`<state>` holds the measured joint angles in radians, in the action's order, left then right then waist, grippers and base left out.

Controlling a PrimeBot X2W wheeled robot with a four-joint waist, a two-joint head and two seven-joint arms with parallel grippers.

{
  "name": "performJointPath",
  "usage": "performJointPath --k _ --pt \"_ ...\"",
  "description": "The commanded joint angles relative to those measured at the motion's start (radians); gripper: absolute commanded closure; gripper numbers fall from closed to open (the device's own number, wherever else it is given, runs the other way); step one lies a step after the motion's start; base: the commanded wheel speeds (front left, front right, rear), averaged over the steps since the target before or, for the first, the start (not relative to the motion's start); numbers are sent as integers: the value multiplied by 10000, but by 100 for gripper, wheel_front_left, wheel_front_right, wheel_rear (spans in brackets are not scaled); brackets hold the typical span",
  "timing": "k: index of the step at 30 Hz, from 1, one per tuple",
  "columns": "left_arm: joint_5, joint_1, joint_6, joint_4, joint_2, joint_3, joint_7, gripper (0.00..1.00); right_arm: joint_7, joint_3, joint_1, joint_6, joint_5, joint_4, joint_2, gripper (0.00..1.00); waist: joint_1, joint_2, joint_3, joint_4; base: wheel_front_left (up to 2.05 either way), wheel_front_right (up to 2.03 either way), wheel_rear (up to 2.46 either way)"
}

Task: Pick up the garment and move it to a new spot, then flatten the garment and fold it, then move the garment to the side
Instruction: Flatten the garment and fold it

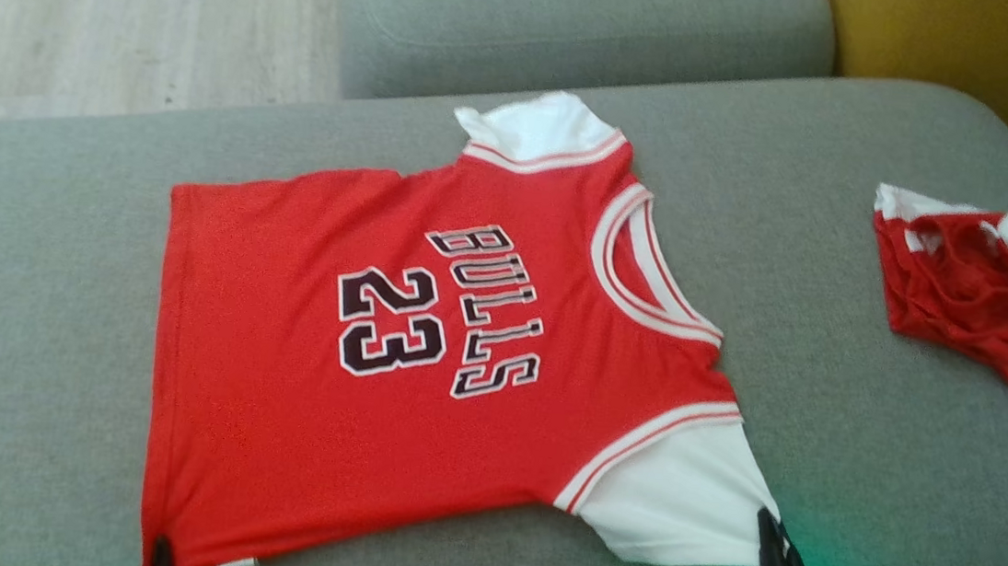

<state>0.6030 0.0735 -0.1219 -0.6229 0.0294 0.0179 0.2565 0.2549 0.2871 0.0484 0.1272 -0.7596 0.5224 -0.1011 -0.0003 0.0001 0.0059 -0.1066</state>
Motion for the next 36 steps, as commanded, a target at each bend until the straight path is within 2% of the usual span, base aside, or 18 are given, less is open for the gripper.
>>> performJointPath --k 1,8,17,25,36 --pt "61 -120 125 308 209 264 53 100 68 203 -166 35 -84 -354 -155 100 3 -1 -64 77 0 0 0" --pt "147 -304 41 1142 209 5 53 100 68 -31 -315 35 -371 -1049 -93 100 3 -1 49 288 0 0 0" --pt "1099 -1702 19 1390 208 -931 53 100 67 -302 -2153 35 -784 -1324 140 100 3 -1 709 684 0 0 0" --pt "1578 -2980 251 1084 208 -1036 53 100 -210 -217 -4023 35 -724 -105 261 100 3 -1 1410 916 0 0 0" --pt "2273 -4649 850 182 208 -1240 53 100 -131 -136 -5993 35 -533 1783 400 100 3 -1 2249 1137 0 0 0"
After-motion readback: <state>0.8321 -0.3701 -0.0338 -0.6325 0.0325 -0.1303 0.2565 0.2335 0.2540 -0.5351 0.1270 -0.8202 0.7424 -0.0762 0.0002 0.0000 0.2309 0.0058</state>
